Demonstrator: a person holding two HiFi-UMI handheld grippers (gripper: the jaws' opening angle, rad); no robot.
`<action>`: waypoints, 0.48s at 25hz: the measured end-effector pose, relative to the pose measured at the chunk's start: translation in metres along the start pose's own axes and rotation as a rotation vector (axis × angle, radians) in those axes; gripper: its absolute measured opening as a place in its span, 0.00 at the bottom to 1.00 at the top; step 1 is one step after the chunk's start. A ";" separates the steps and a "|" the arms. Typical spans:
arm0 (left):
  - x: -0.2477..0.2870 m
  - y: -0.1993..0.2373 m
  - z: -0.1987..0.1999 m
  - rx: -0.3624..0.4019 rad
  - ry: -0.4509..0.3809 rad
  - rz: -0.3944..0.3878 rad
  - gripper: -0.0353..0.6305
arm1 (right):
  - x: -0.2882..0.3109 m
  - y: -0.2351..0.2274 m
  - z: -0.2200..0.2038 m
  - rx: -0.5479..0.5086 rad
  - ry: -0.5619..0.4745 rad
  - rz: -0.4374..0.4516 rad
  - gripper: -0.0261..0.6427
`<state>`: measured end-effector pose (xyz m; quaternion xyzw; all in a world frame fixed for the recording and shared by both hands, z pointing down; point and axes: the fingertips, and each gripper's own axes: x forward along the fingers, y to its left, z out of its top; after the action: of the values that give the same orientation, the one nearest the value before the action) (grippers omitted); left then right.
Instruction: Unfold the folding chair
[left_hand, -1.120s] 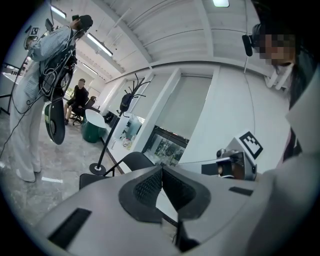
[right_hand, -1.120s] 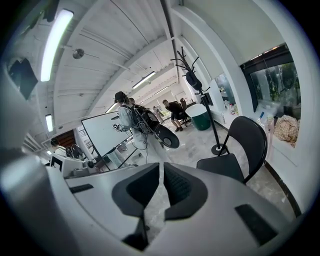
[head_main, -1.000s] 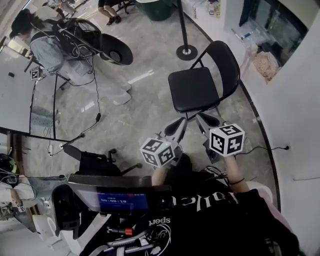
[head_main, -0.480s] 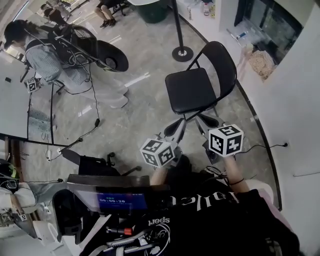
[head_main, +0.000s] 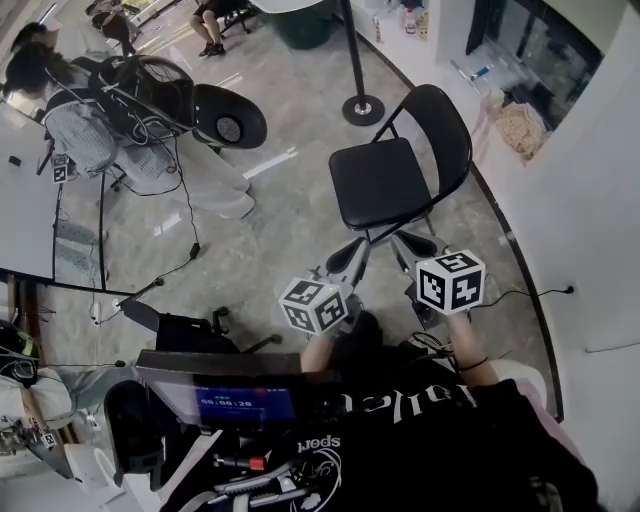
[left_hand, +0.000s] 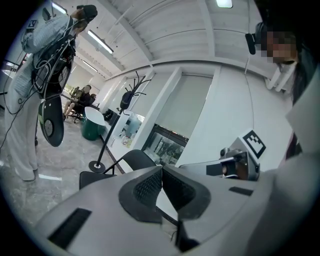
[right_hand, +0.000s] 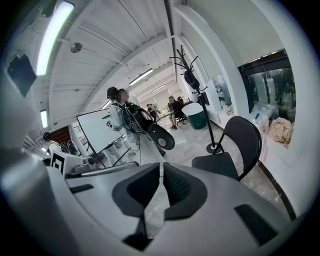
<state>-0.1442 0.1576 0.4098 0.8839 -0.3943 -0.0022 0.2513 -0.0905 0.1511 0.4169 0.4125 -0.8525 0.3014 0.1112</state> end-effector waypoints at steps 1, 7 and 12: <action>-0.003 0.000 -0.002 -0.001 0.002 0.000 0.06 | 0.000 0.002 -0.003 -0.001 0.003 -0.003 0.09; -0.012 0.006 -0.006 -0.012 0.001 0.005 0.06 | 0.002 0.009 -0.010 -0.008 0.017 -0.008 0.09; -0.023 0.007 -0.010 -0.013 -0.003 -0.002 0.06 | 0.002 0.017 -0.016 -0.015 0.017 -0.015 0.09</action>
<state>-0.1624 0.1739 0.4169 0.8828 -0.3937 -0.0062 0.2564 -0.1061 0.1675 0.4235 0.4156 -0.8505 0.2977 0.1236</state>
